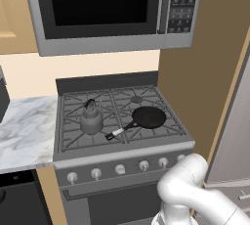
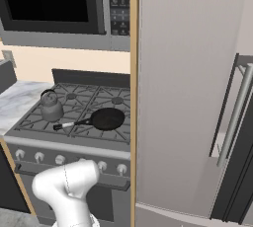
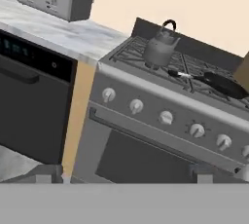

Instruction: Pick the kettle from the counter and place it on a stove burner. Then turn the burner on.

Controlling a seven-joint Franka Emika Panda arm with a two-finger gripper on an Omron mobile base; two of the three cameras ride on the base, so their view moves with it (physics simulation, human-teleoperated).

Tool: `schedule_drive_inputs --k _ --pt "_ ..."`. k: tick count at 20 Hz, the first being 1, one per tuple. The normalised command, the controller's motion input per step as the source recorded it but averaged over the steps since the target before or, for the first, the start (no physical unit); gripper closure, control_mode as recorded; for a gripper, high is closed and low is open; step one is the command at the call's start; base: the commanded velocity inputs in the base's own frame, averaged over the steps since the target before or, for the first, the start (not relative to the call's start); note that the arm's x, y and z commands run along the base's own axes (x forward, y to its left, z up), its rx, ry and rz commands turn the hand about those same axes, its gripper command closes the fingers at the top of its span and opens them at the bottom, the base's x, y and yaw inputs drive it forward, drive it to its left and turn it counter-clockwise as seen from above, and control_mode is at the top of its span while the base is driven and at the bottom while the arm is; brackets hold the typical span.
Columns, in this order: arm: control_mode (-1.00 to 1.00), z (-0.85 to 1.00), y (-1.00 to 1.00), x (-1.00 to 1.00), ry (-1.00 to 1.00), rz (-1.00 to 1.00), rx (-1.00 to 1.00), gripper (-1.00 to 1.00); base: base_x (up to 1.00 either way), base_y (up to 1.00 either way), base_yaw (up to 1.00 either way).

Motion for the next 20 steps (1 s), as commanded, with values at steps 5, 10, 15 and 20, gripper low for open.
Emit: schedule_drive_inputs --k 5,10,15,20 --pt "-1.0 0.2 -0.16 0.0 -0.39 -0.11 0.08 -1.0 0.0 0.0 0.0" --pt "-1.0 0.19 -0.11 0.0 -0.33 -0.09 0.18 -1.0 0.0 0.0 0.0" --pt "-1.0 0.0 0.0 0.0 -0.02 0.0 0.03 -1.0 0.0 0.0 0.0" --pt "-1.0 0.0 0.0 0.29 0.0 0.0 0.0 -1.0 0.0 0.0 0.0"
